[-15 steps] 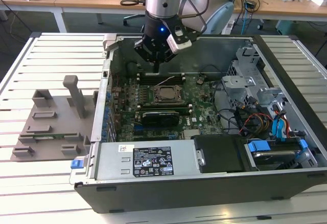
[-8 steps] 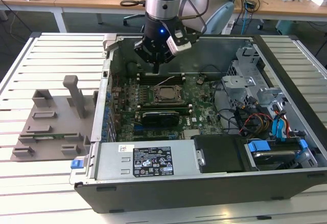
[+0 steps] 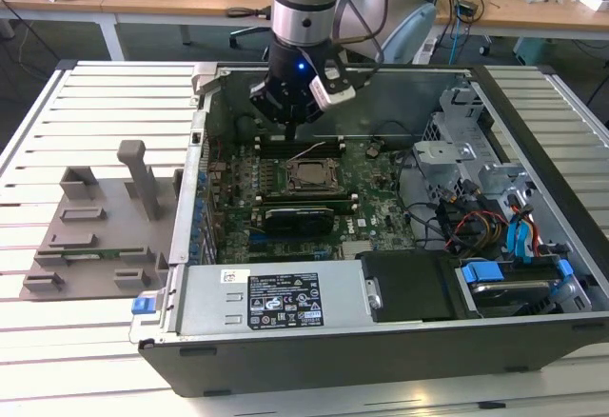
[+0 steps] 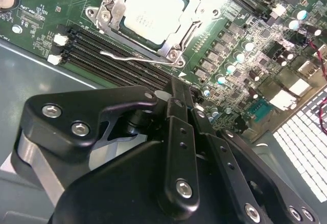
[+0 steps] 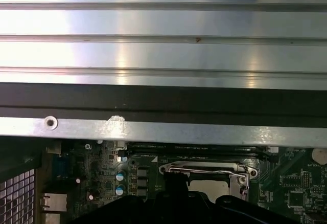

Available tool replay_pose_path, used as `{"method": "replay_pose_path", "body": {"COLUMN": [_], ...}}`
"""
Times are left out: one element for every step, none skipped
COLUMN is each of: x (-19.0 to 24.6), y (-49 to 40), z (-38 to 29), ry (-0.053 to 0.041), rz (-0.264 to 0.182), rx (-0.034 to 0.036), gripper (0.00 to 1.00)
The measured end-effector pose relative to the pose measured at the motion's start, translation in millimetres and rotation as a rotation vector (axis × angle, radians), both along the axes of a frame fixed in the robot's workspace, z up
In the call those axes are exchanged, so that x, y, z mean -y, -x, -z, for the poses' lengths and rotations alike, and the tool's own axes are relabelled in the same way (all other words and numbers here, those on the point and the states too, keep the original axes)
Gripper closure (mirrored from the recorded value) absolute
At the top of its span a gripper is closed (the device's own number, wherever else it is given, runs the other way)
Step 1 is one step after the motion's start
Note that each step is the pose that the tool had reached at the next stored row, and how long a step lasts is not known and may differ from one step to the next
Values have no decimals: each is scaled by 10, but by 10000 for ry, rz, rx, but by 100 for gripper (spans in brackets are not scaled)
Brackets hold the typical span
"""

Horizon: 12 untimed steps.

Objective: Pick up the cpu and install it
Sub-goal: 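Install the first cpu locking lever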

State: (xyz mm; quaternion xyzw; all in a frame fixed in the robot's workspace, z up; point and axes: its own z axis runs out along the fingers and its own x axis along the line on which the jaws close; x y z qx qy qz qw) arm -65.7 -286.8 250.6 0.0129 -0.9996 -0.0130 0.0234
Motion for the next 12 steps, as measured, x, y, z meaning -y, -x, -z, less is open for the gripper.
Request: {"method": "replay_pose_path", "body": {"x": [0, 1, 1, 0, 1, 2, 6, 9, 10, 10, 10, 10], "y": [0, 0, 1, 0, 0, 0, -3, -9, -21, -35, -42, -49], "z": [10, 18, 25, 34, 38, 44, 58, 75, 104, 147, 174, 196], "ry": [-36, -77, -138, -299, -408, -500, -550, -552, -552, -549, -545, -540], "rz": [-1, -1, 1, 1, 1, 1, 1, -2, -15, -92, -217, -377], "rx": [0, -1, -2, 0, 0, -1, 0, 1, -4, -13, -19, -26], "gripper": [89, 89, 89, 89, 89, 89, 89, 89, 89, 89, 89, 89]}}
